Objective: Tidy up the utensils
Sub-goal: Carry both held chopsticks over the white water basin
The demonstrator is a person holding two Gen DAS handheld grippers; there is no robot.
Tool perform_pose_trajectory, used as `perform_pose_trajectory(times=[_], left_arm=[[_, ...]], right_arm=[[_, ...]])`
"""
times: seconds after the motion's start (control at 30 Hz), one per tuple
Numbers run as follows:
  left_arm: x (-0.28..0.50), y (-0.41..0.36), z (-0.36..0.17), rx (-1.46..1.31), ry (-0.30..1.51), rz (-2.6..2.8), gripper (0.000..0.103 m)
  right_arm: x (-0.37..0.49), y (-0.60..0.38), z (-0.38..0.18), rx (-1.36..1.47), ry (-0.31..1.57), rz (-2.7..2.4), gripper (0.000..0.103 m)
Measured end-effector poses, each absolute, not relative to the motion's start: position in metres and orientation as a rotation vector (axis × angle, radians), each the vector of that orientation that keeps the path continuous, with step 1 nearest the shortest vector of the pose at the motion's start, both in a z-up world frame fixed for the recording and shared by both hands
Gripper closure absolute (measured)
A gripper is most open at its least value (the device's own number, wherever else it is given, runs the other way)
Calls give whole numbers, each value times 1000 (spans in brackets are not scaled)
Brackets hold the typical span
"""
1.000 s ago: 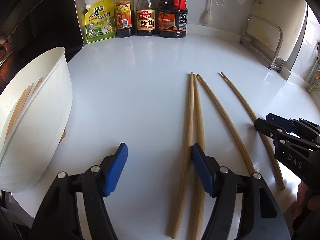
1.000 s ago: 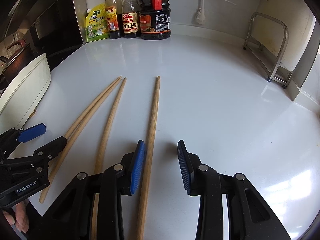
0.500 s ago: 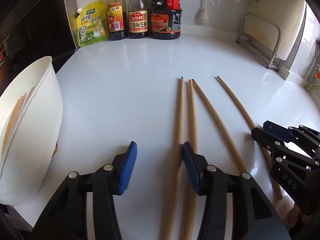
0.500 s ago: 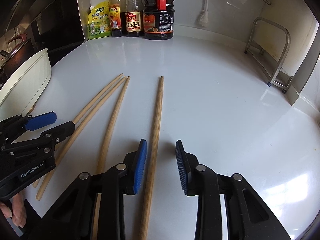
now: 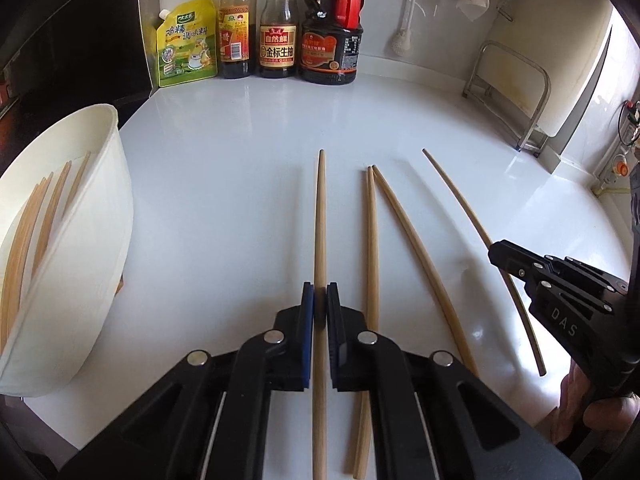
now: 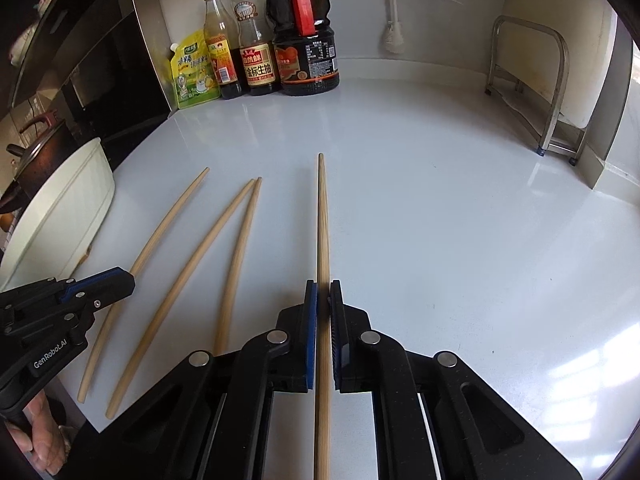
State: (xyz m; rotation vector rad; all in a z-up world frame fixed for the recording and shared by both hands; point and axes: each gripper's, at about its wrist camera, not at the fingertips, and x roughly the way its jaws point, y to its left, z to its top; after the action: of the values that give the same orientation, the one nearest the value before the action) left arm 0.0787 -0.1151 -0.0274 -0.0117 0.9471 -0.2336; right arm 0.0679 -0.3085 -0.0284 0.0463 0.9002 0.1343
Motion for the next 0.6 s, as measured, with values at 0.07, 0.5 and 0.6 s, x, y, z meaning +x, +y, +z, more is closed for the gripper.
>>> perform_pose_trajectory(times=[0.07,0.5,0.6], left_arm=[[75,-107,-15,-33,925,-241,96],[65,25,60,-133,777,-137,96],[65,64,61,-166,771,-86,96]], right_arm=[[65,-305,-21,64,880,149,97],[66,-181,55,173,717,359,97],[78,-128,64,134,719,442,97]])
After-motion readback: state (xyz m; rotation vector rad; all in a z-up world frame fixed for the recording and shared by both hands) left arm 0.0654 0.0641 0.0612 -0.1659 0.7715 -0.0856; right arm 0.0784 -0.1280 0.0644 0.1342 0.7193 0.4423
